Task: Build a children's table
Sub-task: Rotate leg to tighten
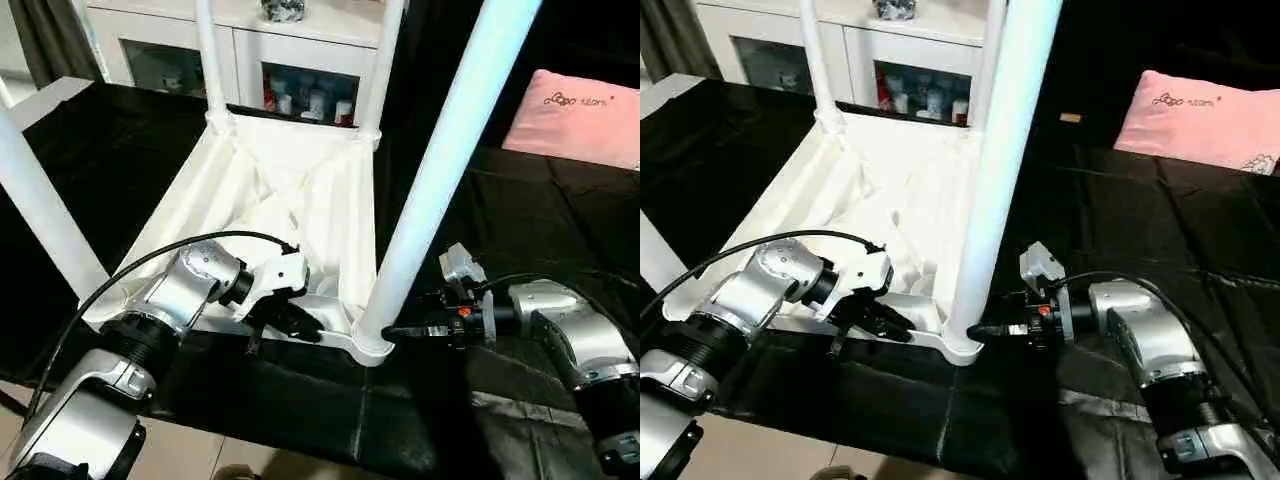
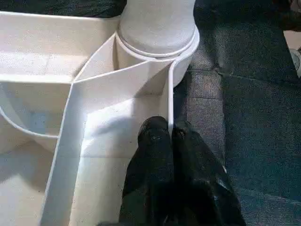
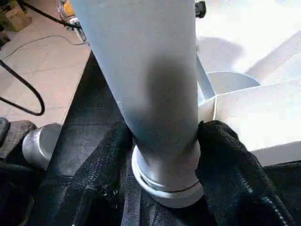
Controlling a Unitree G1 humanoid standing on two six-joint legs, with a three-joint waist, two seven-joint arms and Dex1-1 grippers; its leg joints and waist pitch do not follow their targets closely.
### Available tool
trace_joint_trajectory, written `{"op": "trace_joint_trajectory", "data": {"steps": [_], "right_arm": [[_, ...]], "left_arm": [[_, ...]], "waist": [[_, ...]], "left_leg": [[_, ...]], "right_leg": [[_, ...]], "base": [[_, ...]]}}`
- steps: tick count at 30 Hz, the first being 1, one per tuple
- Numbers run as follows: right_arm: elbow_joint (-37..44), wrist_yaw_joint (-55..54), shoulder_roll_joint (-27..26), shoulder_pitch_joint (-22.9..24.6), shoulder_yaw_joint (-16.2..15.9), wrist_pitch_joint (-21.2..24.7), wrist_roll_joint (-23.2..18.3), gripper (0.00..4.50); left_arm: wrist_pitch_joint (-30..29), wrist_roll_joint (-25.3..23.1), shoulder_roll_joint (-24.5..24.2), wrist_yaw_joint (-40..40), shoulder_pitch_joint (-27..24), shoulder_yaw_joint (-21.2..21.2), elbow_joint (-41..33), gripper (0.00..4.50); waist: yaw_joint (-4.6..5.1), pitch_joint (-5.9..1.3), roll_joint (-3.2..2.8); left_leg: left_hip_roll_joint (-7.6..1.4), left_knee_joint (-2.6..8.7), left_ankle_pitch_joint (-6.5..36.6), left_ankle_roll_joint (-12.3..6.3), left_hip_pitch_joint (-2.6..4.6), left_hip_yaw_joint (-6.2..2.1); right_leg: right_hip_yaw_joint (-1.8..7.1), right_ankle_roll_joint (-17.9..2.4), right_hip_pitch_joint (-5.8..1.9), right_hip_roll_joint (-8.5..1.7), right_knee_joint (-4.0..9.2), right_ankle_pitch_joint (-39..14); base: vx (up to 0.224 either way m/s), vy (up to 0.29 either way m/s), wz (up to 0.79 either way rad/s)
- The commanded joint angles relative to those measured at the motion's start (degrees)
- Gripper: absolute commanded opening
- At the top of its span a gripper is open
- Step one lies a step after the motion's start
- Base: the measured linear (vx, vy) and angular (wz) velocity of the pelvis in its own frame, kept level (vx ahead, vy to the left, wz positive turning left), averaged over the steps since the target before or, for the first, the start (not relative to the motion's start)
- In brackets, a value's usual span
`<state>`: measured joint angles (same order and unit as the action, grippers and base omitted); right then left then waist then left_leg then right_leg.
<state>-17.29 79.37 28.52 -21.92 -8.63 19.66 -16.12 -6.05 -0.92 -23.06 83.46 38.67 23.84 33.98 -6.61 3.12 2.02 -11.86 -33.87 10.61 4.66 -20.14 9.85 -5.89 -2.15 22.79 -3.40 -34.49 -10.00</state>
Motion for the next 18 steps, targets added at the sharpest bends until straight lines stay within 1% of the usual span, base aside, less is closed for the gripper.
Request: {"op": "trace_joint_trajectory", "data": {"steps": [1,4,5,6,7,8,9,10,11,12,13,14,15,16,17,18], "right_arm": [[2.4,-0.9,-1.4,1.0,-0.5,0.8,-2.0,1.89],[3.3,-2.3,-2.1,1.8,-0.1,0.8,-2.1,1.87],[3.4,-4.3,-2.8,2.0,0.3,1.6,-1.9,1.87],[3.4,-4.6,-2.9,2.1,0.3,1.6,-1.9,1.86],[2.2,-11.8,-6.0,2.3,2.1,2.3,-1.0,1.84],[2.2,-11.8,-6.0,2.3,2.1,2.3,-1.0,1.81],[2.2,-11.8,-6.0,2.3,2.1,2.3,-1.0,1.81],[1.3,-16.1,-7.9,2.3,2.8,2.2,-0.1,1.77],[0.6,-23.1,-11.2,2.2,3.7,3.9,1.4,1.61],[0.7,-26.2,-12.8,2.1,3.8,4.3,2.3,1.54],[0.7,-26.2,-12.8,2.1,3.8,4.3,2.3,1.54],[0.9,-28.1,-13.8,2.1,3.8,4.6,2.9,1.42],[1.1,-30.0,-15.0,1.9,3.7,5.2,3.3,1.25],[1.2,-30.7,-15.4,1.9,3.7,5.4,3.4,1.25],[1.3,-31.6,-16.1,1.8,3.6,5.8,3.6,1.19],[1.5,-37.7,-20.1,0.8,3.7,7.7,4.6,1.13]], "left_arm": [[-1.5,0.0,1.7,-1.7,0.0,0.2,-1.8,0.00],[-2.9,0.1,2.1,-2.8,-0.1,-0.1,-2.0,0.00],[-3.9,0.3,2.6,-3.8,-0.2,-0.4,-2.3,0.00],[-4.0,0.3,2.7,-4.0,-0.2,-0.5,-2.3,0.00],[-7.3,0.6,4.9,-8.3,-0.4,-1.8,-2.7,0.00],[-7.3,0.6,4.9,-8.3,-0.4,-1.8,-2.7,0.00],[-7.3,0.6,4.9,-8.3,-0.4,-1.8,-2.7,0.00],[-9.1,0.8,6.5,-11.2,-0.3,-2.6,-2.7,0.00],[-12.6,1.0,9.5,-16.1,-0.1,-4.0,-2.9,0.00],[-14.0,1.1,10.9,-18.0,0.1,-4.5,-3.2,0.00],[-14.0,1.1,10.9,-18.0,0.1,-4.5,-3.2,0.00],[-15.0,1.2,11.8,-19.2,0.1,-4.7,-3.4,0.00],[-16.1,1.2,12.8,-20.9,0.3,-5.2,-3.5,0.00],[-16.5,1.3,13.2,-21.6,0.4,-5.5,-3.5,0.00],[-17.1,1.4,13.8,-22.6,0.6,-5.8,-3.4,0.00],[-19.3,1.7,17.0,-28.3,1.3,-7.8,-3.0,0.00]], "waist": [[0.27,-3.85,0.06],[0.40,-3.79,0.13],[0.59,-3.68,0.04],[0.59,-3.65,0.05],[0.91,-3.60,0.09],[0.95,-3.39,-0.04],[1.25,-3.50,0.05],[1.52,-3.55,0.16],[2.13,-3.41,0.19],[2.47,-3.46,0.09],[2.76,-3.48,0.19],[3.19,-3.57,0.30],[3.57,-3.55,0.20],[3.61,-3.57,0.19],[3.84,-3.65,0.22],[3.96,-3.64,0.21]], "left_leg": [[-1.69,3.47,9.0,-2.89,0.26,-0.14],[-1.57,3.50,9.5,-2.78,0.28,-0.17],[-1.55,3.54,10.1,-2.64,0.37,-0.19],[-1.56,3.53,10.5,-2.49,0.52,-0.23],[-1.58,3.58,10.7,-2.08,0.39,-0.24],[-1.49,3.61,11.4,-1.93,0.50,-0.30],[-1.32,3.52,12.6,-1.57,0.78,-0.42],[-1.31,3.57,12.3,-1.29,0.47,-0.49],[-1.34,3.72,12.2,-0.96,0.10,-0.63],[-1.14,3.55,12.9,-0.73,0.33,-0.61],[-1.07,3.46,12.9,-0.64,0.35,-0.61],[-0.85,3.42,12.4,-1.13,0.13,-0.64],[-0.83,3.36,12.0,-1.53,0.04,-0.53],[-0.77,3.26,12.1,-1.89,0.16,-0.49],[-0.76,3.26,11.5,-2.39,0.04,-0.46],[-0.83,3.30,10.9,-2.62,0.01,-0.43]], "right_leg": [[3.24,-7.4,-3.30,-4.87,4.79,-18.3],[3.19,-6.8,-3.28,-4.92,5.05,-20.2],[3.12,-6.3,-3.16,-4.90,5.30,-22.0],[3.07,-6.2,-3.06,-4.91,5.42,-22.7],[3.13,-6.0,-3.12,-4.95,5.39,-23.2],[2.90,-5.9,-2.84,-4.92,5.68,-24.6],[2.73,-5.1,-2.89,-5.09,6.08,-27.0],[2.74,-4.9,-3.11,-5.03,5.87,-26.8],[2.56,-4.5,-3.18,-4.93,5.90,-27.4],[2.31,-4.1,-3.02,-4.95,6.39,-29.0],[2.36,-4.0,-3.01,-5.02,6.40,-29.1],[2.38,-3.7,-3.21,-5.02,6.54,-29.0],[2.47,-3.8,-3.08,-4.82,6.49,-28.3],[2.48,-3.8,-2.98,-4.84,6.62,-28.3],[2.55,-4.0,-3.11,-4.79,6.47,-27.4],[2.62,-4.5,-3.06,-4.60,6.26,-25.9]], "base": [[0.000,0.000,0.00],[0.000,0.000,0.00],[0.000,0.000,0.00],[0.000,0.000,0.00],[0.000,0.000,0.00],[0.000,0.000,0.00],[0.000,0.000,0.00],[0.000,0.000,0.00],[0.000,0.000,0.00],[0.000,0.000,0.00],[0.000,0.000,0.00],[0.000,0.000,0.00],[0.000,0.000,0.00],[0.000,0.000,0.00],[0.000,0.000,0.00],[0.000,0.000,0.00]]}}
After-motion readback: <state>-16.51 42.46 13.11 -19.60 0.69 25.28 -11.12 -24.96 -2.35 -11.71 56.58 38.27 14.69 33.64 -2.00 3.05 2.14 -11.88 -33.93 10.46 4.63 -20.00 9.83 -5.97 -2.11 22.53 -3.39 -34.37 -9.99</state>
